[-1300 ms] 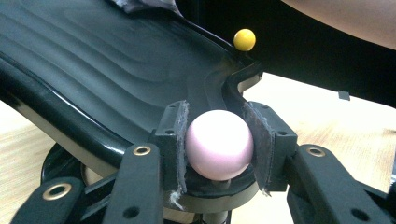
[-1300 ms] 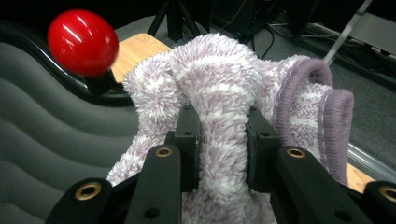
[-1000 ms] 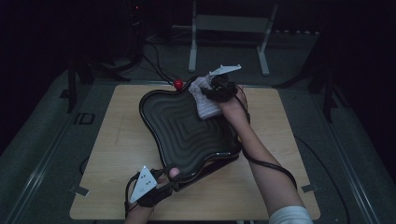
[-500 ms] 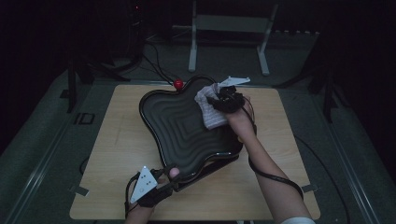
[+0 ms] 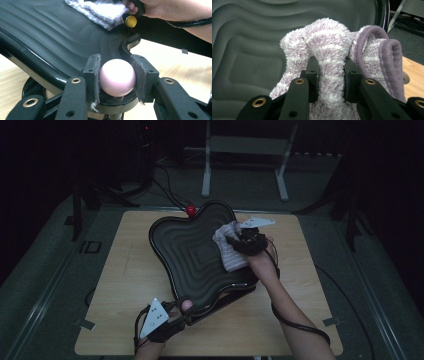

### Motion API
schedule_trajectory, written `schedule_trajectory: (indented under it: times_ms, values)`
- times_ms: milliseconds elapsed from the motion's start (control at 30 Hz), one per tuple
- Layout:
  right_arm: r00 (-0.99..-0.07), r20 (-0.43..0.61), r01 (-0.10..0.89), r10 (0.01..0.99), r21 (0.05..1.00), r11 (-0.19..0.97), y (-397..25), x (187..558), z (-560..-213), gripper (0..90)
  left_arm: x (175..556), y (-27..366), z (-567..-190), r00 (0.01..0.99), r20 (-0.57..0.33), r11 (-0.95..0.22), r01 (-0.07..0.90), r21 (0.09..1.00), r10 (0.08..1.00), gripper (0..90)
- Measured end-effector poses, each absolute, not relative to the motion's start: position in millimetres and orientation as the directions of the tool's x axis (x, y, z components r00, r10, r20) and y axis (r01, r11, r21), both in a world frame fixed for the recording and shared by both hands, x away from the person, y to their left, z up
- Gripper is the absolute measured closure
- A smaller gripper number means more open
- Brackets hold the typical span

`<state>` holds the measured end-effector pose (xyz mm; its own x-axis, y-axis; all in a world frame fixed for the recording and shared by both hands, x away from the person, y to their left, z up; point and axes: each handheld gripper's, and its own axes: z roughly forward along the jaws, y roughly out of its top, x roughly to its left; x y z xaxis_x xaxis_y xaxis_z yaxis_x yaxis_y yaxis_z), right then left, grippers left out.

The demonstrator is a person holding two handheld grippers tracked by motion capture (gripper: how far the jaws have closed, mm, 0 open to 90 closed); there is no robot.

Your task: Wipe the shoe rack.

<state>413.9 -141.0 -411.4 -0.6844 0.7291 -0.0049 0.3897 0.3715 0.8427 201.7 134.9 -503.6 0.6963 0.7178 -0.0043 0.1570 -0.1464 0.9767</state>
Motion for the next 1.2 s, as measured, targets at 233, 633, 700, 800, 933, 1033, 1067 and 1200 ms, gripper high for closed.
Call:
schedule_trajectory:
  times_ms: [233,633,700,800,933,1033,1067,1200]
  values:
    - [-0.690,-0.004,0.390,0.724,0.841,0.376,-148,400,-419,71.3,202,135,-504,0.695,-0.016,-0.135,0.163,0.977,0.719,60.3]
    - [-0.695,-0.010,0.376,0.719,0.847,0.376,-155,383,-431,71.3,201,134,-504,0.694,-0.014,-0.137,0.161,0.977,0.720,60.2]
    - [-0.698,-0.034,0.362,0.715,0.844,0.395,-155,377,-433,71.4,201,134,-503,0.693,-0.010,-0.142,0.162,0.977,0.720,60.2]
    - [-0.701,-0.044,0.358,0.712,0.842,0.404,-156,373,-435,71.4,201,134,-504,0.695,-0.013,-0.140,0.163,0.977,0.719,60.2]
    - [-0.706,-0.072,0.333,0.704,0.844,0.420,-154,360,-441,71.8,201,134,-503,0.694,-0.014,-0.139,0.165,0.976,0.720,60.2]
    - [-0.708,-0.078,0.320,0.702,0.850,0.417,-155,352,-446,72.0,201,134,-503,0.694,-0.015,-0.139,0.166,0.976,0.720,60.2]
    - [-0.709,-0.085,0.314,0.700,0.851,0.422,-155,350,-447,72.0,201,134,-503,0.693,-0.016,-0.139,0.167,0.976,0.720,60.2]
    - [-0.714,-0.066,0.317,0.697,0.857,0.406,-158,346,-450,72.0,201,134,-504,0.693,-0.015,-0.138,0.164,0.977,0.721,60.2]
